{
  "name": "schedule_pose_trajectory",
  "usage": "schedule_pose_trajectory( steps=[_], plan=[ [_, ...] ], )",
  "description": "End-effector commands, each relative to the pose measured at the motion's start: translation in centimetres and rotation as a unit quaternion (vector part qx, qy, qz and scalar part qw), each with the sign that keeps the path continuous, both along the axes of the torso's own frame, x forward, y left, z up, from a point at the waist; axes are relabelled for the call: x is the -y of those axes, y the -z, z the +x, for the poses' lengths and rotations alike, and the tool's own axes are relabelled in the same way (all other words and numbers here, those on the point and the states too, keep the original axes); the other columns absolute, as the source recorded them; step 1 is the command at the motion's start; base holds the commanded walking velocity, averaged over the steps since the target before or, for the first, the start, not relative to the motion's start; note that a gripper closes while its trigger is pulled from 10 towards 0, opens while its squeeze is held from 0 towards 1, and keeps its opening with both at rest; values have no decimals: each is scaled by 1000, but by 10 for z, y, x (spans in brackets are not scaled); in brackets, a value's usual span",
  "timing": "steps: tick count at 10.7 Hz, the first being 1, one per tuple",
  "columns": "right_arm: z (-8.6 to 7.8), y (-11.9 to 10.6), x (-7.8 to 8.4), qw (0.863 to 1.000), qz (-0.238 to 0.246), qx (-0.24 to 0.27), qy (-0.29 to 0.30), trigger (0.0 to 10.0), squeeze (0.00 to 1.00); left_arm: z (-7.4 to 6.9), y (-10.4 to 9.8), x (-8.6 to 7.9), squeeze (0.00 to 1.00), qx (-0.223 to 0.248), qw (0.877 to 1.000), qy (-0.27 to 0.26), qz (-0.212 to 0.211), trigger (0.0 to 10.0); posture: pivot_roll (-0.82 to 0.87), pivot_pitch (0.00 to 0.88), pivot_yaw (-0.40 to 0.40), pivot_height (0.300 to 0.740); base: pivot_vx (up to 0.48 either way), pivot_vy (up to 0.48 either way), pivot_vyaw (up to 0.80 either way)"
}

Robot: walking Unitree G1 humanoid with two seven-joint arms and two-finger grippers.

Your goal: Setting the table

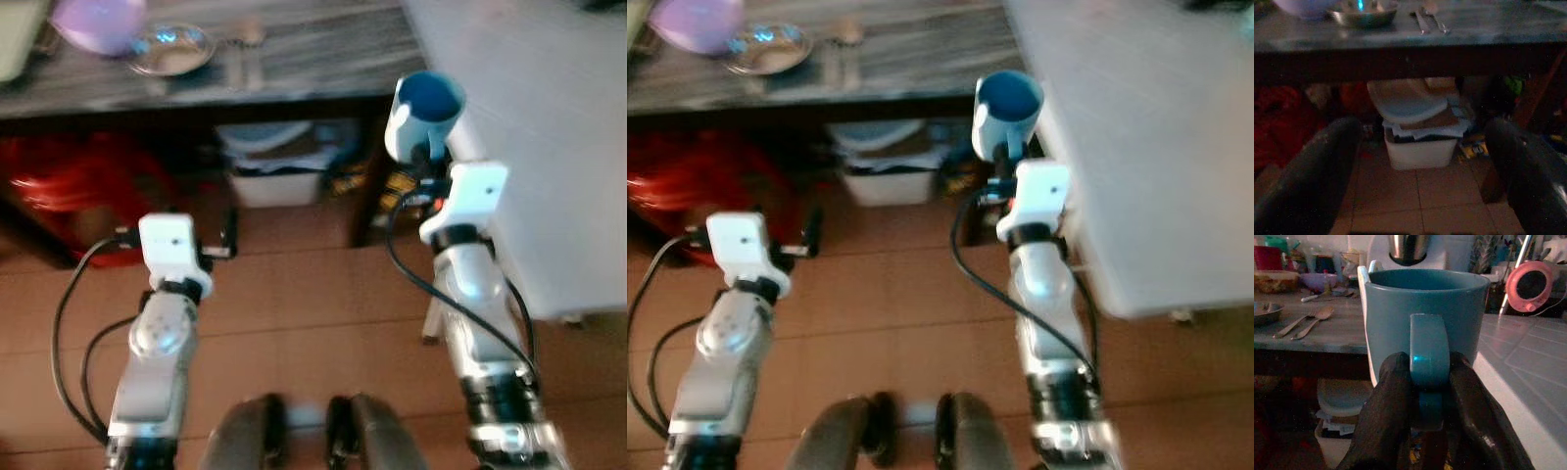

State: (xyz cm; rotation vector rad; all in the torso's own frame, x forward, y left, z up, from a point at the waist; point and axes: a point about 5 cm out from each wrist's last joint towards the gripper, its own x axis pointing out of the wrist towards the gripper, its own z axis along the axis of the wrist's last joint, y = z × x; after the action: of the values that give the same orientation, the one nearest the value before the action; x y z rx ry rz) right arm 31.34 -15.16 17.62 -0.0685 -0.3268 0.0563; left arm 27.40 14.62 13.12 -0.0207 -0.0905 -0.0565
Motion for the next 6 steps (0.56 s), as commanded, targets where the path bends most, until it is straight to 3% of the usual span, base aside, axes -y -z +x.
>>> schedule_pose_trajectory(
  steps=[1,3,6],
  plan=[
    [-1,-8,2,1000,6,17,5,10000,0,-1,1,-1,0,-1,1000,-2,7,10000,-31,222,-3,740,439,0,0],
    [-1,-7,0,1000,-10,12,5,10000,0,-1,-1,-1,0,7,1000,-2,15,10000,-31,223,-1,740,480,0,0],
    [-2,-7,1,1000,-9,13,10,10000,0,-1,-4,3,0,15,1000,6,12,10000,-33,227,1,740,480,0,800]
  ],
)
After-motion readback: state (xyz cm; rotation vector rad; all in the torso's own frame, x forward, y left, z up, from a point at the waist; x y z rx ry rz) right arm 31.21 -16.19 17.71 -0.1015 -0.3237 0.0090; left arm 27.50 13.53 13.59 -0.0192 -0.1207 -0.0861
